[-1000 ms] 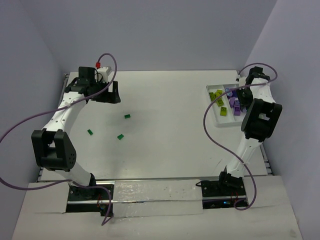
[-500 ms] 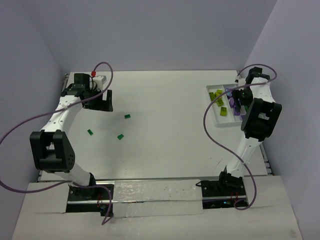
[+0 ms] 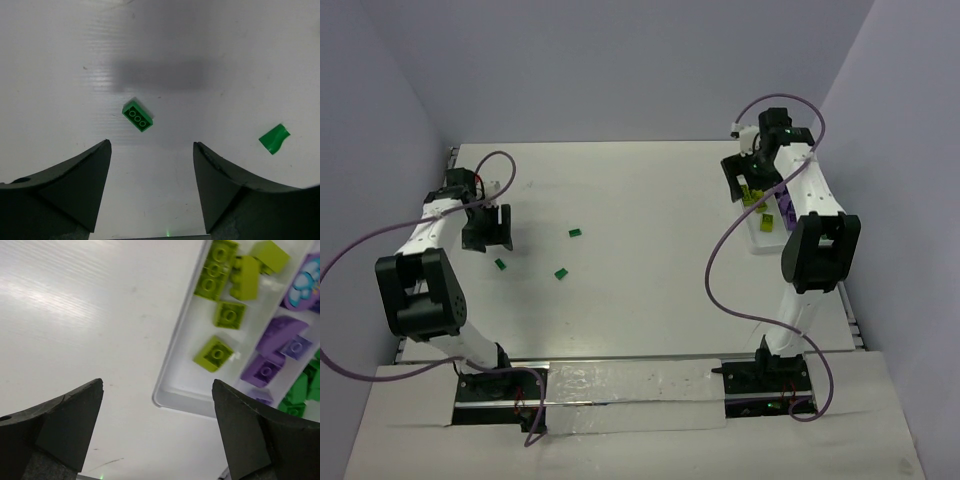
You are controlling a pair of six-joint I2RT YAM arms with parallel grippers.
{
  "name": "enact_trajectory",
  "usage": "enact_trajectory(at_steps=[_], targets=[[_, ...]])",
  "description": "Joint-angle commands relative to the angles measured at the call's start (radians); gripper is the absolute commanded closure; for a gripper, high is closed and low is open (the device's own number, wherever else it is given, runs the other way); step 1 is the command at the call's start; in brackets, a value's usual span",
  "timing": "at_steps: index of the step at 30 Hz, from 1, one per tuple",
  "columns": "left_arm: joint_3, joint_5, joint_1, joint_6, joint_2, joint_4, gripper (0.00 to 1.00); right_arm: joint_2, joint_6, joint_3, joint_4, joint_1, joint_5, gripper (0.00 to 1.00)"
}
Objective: Sort the legos into containers by color
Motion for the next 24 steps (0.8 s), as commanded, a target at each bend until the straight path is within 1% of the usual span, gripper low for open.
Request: enact_trajectory(at_steps=[1, 7, 15, 18, 22, 24], targets=[[0.045, -0.063, 0.002, -0.111, 0.093, -0.02, 0.21, -0.057, 0.05, 0.023, -0.014, 0.027, -0.056, 0.02], [0.06, -0.089, 0.002, -0.175, 0.158, -0.004, 0.22, -0.087, 0.06, -0.036, 0.012, 0.031, -0.083, 0.0], [0.063, -0.084, 0.002, -0.188, 0.226, 0.019, 0.33, -0.096, 0.071, -0.043, 0.011, 0.031, -0.112, 0.0], [0.056, -0.093, 0.002, -0.186, 0.243, 0.027, 0.39, -0.093, 0.074, -0.029, 0.005, 0.031, -0.111, 0.0], [0.046, -0.097, 0.002, -0.182, 0.253, 0.037, 0.41, -0.082, 0.077, -0.006, -0.006, 0.031, -0.112, 0.0], [0.037, -0.123, 0.002, -0.176, 0.251, 0.049, 0.45, -0.078, 0.081, 0.004, -0.008, 0.033, -0.113, 0.0]])
